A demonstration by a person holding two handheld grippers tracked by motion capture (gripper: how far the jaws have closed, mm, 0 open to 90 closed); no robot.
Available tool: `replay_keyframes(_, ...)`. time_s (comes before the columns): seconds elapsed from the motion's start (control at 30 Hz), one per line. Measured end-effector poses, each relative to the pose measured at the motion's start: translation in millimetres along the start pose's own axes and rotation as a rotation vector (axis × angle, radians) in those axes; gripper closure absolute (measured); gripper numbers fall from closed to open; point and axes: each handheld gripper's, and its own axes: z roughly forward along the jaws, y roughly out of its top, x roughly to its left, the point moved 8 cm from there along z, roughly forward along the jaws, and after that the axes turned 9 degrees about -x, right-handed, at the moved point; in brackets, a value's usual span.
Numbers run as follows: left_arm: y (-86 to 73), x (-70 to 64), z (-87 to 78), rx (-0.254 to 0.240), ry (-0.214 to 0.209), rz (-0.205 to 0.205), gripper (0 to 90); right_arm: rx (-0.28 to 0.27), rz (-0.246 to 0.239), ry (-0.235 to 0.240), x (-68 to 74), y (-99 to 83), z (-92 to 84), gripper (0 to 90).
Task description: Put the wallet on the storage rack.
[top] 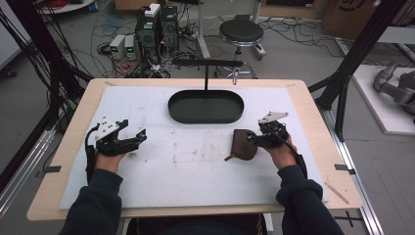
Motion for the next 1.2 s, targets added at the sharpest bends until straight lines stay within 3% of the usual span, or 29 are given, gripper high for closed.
replay_keyframes(0.17,-0.1,0.0,-0.3,0.001,-0.001,0.001,21.2,0.012,0.047,0.027,34.4,5.8,15.4,31.1)
replay_keyframes(0.27,0.0,0.3,-0.2,-0.002,0.000,-0.003,21.2,0.025,0.007,0.028,55.8,9.4,25.6,30.5)
replay_keyframes(0.37,-0.1,0.8,-0.7,0.000,0.001,-0.001,21.2,0.081,-0.068,0.006,65.1,5.1,34.8,31.0)
replay_keyframes(0.43,0.0,1.1,-0.9,-0.001,0.001,0.000,21.2,0.100,-0.156,-0.009,64.6,1.7,35.8,33.3)
replay_keyframes(0.63,0.5,2.1,-1.7,-0.005,0.005,-0.003,21.2,0.132,-0.279,0.015,58.8,-7.2,21.9,35.2)
replay_keyframes(0.73,0.2,2.3,-1.5,-0.003,0.005,-0.001,21.2,0.148,-0.315,0.011,49.7,-15.0,10.8,35.1)
replay_keyframes(0.83,0.0,1.6,-1.0,-0.003,0.004,-0.003,21.2,0.151,-0.302,0.011,38.8,-23.0,1.5,34.6)
replay_keyframes(1.0,-0.1,1.2,-0.8,0.000,0.003,0.002,21.2,0.075,-0.279,0.025,32.1,-22.4,-3.2,26.6)
replay_keyframes(1.07,-0.3,0.9,-0.5,0.000,0.003,-0.002,21.2,0.057,-0.257,0.012,35.0,-20.9,-0.7,19.1)
replay_keyframes(1.13,-0.4,0.9,-0.5,0.001,0.002,-0.001,21.2,0.048,-0.238,-0.031,35.8,-19.9,4.6,18.9)
replay_keyframes(1.2,-0.2,0.6,-0.7,0.000,0.001,-0.002,21.2,0.077,-0.244,-0.059,35.4,-23.5,13.7,18.9)
